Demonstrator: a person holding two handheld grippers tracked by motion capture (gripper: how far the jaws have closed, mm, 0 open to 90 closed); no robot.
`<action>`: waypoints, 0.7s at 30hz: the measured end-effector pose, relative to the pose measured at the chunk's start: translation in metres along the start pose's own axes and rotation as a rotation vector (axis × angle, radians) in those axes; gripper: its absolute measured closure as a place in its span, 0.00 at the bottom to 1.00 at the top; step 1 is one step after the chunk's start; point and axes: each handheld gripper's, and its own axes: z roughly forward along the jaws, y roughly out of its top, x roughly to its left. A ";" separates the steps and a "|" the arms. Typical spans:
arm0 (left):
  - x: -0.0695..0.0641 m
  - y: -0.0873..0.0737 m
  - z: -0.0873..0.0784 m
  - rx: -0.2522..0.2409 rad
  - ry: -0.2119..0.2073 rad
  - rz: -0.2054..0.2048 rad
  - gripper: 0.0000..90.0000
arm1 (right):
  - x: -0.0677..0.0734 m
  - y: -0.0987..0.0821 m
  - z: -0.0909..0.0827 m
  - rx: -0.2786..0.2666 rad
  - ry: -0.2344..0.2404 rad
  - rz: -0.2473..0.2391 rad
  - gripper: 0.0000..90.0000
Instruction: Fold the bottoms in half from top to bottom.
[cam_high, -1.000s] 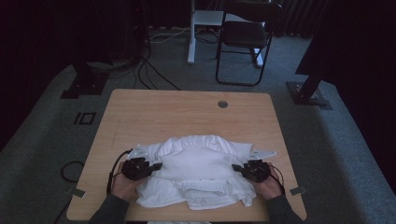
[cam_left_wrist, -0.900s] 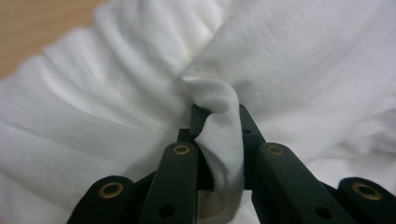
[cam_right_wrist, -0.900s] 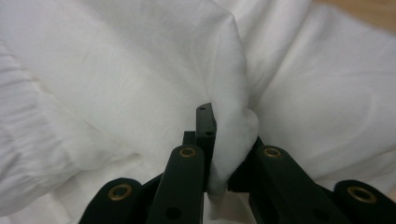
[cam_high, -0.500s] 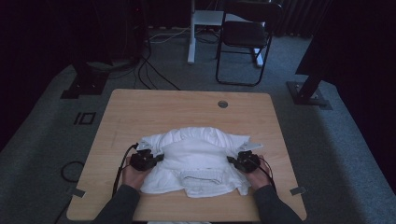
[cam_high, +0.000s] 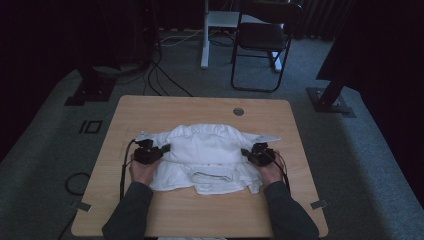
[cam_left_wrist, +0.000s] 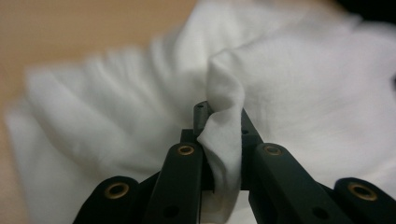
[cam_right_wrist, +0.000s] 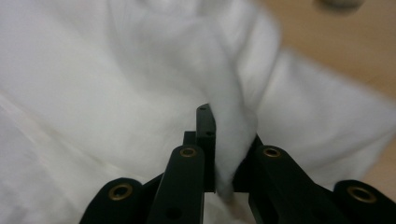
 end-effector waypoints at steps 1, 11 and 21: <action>0.000 0.000 0.000 0.000 0.000 0.000 0.95 | 0.000 0.000 0.000 0.000 0.000 0.000 0.95; -0.024 0.008 -0.075 -0.143 -0.155 0.030 0.96 | 0.005 0.014 -0.085 -0.228 0.019 -0.053 0.96; -0.029 0.003 -0.078 -0.114 -0.136 0.025 0.60 | 0.012 -0.019 -0.092 -0.193 0.099 -0.012 0.49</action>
